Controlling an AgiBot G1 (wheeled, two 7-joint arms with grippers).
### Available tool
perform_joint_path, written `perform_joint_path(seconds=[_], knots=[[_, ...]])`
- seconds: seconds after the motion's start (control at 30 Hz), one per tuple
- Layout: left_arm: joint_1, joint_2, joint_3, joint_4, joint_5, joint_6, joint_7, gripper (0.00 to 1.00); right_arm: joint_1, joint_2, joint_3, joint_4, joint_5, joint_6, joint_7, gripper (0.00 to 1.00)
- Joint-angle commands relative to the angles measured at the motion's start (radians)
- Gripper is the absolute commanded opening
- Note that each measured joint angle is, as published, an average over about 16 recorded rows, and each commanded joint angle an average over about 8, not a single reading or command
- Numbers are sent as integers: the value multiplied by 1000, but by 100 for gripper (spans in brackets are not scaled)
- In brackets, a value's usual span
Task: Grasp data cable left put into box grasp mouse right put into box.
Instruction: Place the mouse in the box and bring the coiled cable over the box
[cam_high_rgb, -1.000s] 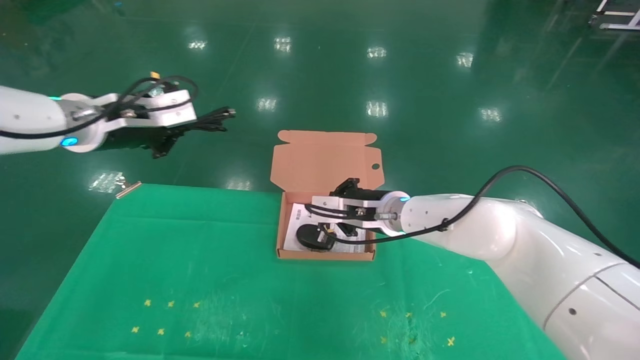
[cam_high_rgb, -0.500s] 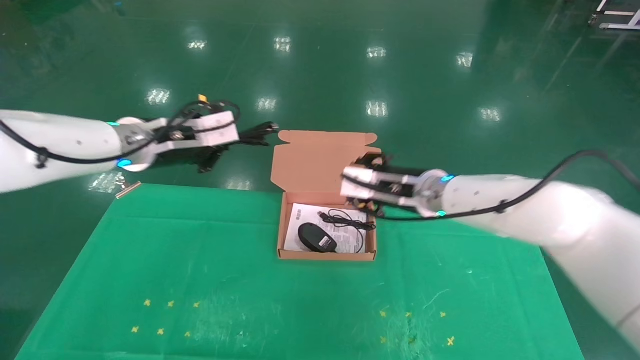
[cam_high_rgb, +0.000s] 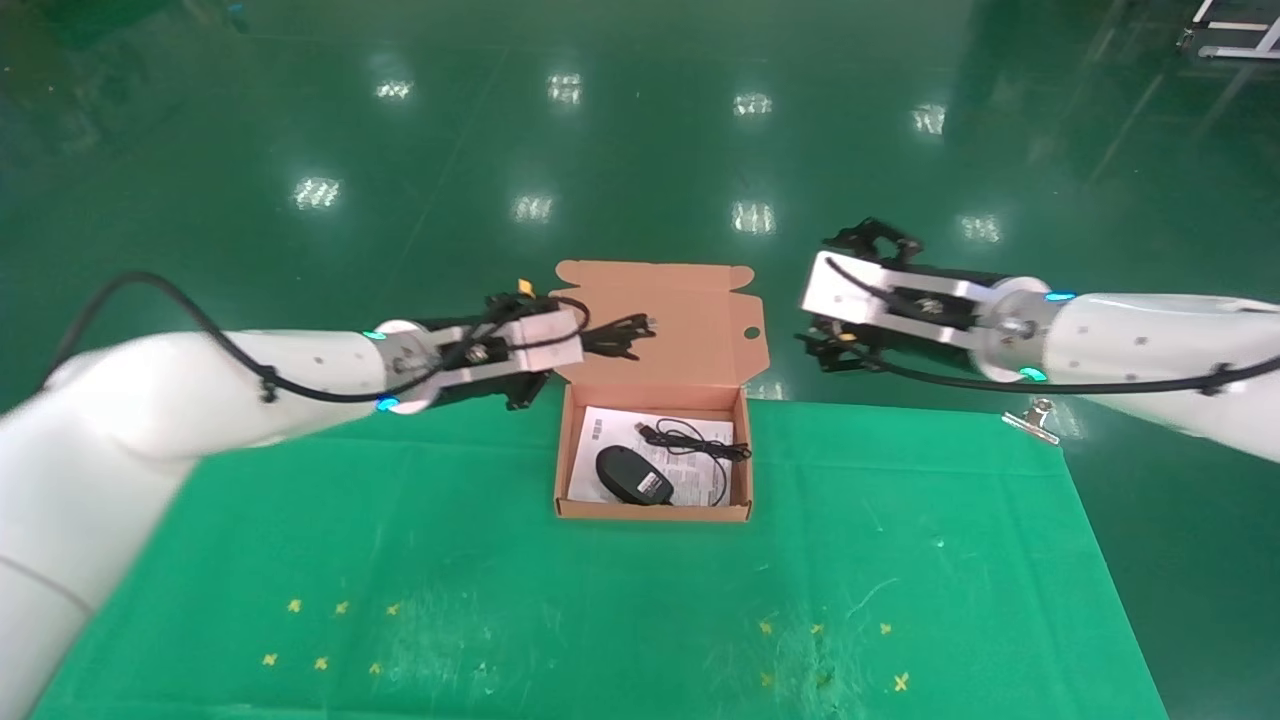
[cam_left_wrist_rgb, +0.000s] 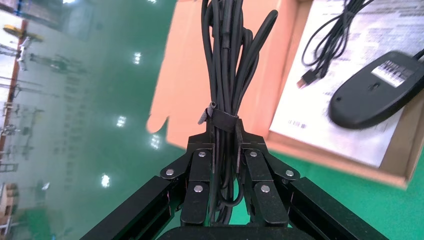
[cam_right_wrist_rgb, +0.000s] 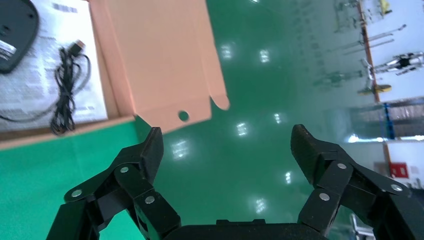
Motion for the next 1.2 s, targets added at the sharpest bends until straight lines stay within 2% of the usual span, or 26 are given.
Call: perform_joint_path(seconds=[0.03,0.3,0.57,0.6,0.83,0.87,1.2], knots=[[4,36,-4,65,-31,-30,67,0,3,36,2,34,-12,-3,29,100],[21,77,51,152,-208,-57,256,0,4,140,6,159,-72,-20,149,100],[30,80,154,160,-363,-77,322,0,6,194,7,248,-130,-36,232,100],[30,80,164,161,-376,-80,326,6,6,196,7,254,-135,-37,239,100],[30,83,207,175,-441,-92,332,93,6,206,7,278,-160,-40,266,100],[30,83,209,177,-446,-93,331,100,6,207,7,279,-162,-40,267,100],[29,82,204,173,-436,-93,331,100,6,204,6,275,-159,-41,264,100]])
